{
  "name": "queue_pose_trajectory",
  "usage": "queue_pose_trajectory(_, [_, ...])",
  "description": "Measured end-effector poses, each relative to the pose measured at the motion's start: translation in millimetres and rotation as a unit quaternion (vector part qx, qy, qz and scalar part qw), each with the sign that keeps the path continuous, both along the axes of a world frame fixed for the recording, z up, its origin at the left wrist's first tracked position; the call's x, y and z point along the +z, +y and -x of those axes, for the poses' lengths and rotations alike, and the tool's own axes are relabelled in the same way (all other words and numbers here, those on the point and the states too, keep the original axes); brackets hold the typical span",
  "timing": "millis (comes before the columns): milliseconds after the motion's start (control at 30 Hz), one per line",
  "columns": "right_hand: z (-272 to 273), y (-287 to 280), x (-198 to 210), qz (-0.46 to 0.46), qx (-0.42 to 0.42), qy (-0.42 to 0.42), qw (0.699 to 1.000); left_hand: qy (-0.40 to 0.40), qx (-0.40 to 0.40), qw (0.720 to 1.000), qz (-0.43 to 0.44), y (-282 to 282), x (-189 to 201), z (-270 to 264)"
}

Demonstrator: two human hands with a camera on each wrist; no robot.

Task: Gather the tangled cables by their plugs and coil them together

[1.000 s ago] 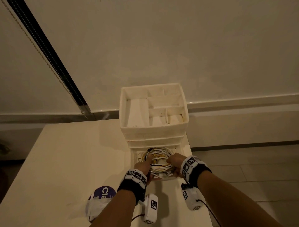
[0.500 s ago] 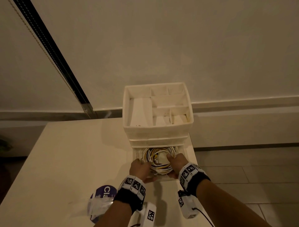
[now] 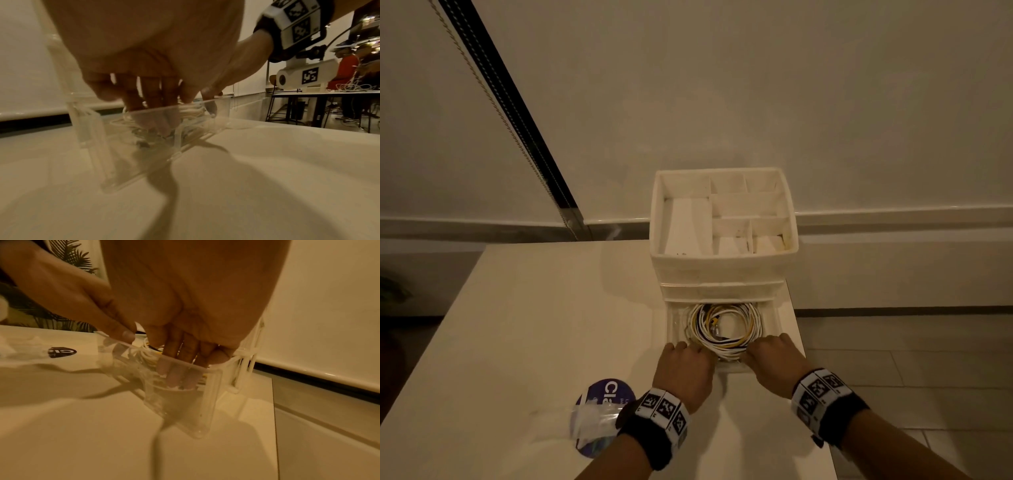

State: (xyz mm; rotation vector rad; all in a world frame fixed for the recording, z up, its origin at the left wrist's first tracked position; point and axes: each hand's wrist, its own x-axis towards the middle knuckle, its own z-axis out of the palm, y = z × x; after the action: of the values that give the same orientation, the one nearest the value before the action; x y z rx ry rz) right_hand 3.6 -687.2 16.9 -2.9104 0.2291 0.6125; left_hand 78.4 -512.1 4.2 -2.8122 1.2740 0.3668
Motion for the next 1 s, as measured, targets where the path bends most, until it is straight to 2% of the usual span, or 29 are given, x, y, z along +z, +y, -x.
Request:
queue_pose_trajectory(100, [5.7,0.2,-3.3,-0.017,0.037,-0.016,0.999,0.029,-0.035,0.999,0.01,6.5,-8.1,-1.0])
queue_pose_trajectory(233, [14.1,6.3,-10.6,-0.089,0.002,-0.034,0.995,0.12,-0.009,0.99,0.069,11.2,-15.8,-2.4])
queue_pose_trajectory(400, [13.2,13.3,-13.4,-0.063,-0.019,-0.044,0.997,0.123,-0.002,0.99,0.068,8.7,-20.4,-5.5])
queue_pose_trajectory(467, [13.9,11.0,-13.5,-0.081,-0.023,-0.039,0.996,0.121,0.002,0.991,0.056,9.3,-20.3,-4.9])
queue_pose_trajectory(500, [15.1,8.0,-12.8,-0.103,-0.026,-0.043,0.993,0.115,0.003,0.991,0.065,10.9,-17.9,-4.2])
queue_pose_trajectory(567, [19.6,-1.0,-5.3,-0.151,-0.047,-0.082,0.984,0.097,0.013,0.986,0.136,17.7,-11.4,-3.7])
queue_pose_trajectory(633, [23.4,-12.8,6.8,-0.203,-0.096,-0.178,0.958,0.062,0.026,0.964,0.258,29.1,-4.8,-11.1])
queue_pose_trajectory(667, [22.1,-19.8,12.0,-0.221,-0.134,-0.235,0.937,0.037,0.06,0.948,0.312,34.8,-4.4,-19.3])
queue_pose_trajectory(700, [19.5,-28.1,13.7,-0.234,-0.182,-0.286,0.911,0.026,0.115,0.928,0.353,40.3,-4.7,-29.2])
queue_pose_trajectory(733, [14.9,-37.5,13.5,-0.249,-0.231,-0.311,0.888,0.051,0.18,0.907,0.376,44.4,-4.6,-41.4])
queue_pose_trajectory(767, [9.4,-48.5,10.9,-0.269,-0.274,-0.302,0.873,0.118,0.24,0.885,0.381,47.0,-2.5,-53.9])
queue_pose_trajectory(800, [3.5,-57.6,9.7,-0.3,-0.301,-0.254,0.869,0.212,0.281,0.859,0.372,49.1,-0.8,-66.4])
queue_pose_trajectory(833, [-1.9,-66.0,6.2,-0.33,-0.302,-0.195,0.873,0.301,0.294,0.836,0.353,51.3,1.2,-77.3])
queue_pose_trajectory(867, [-6.3,-74.0,3.2,-0.334,-0.281,-0.142,0.888,0.354,0.279,0.828,0.332,53.5,0.7,-87.5])
queue_pose_trajectory(900, [-10.9,-80.9,-0.3,-0.316,-0.249,-0.101,0.91,0.373,0.248,0.844,0.295,56.4,-0.5,-96.4])
queue_pose_trajectory(933, [-13.3,-85.1,-0.7,-0.288,-0.219,-0.064,0.93,0.367,0.207,0.873,0.244,59.5,-2.5,-102.7])
queue_pose_trajectory(1000, [-15.4,-88.4,-0.6,-0.246,-0.176,0.0,0.953,0.324,0.133,0.93,0.112,64.2,-7.2,-111.2])
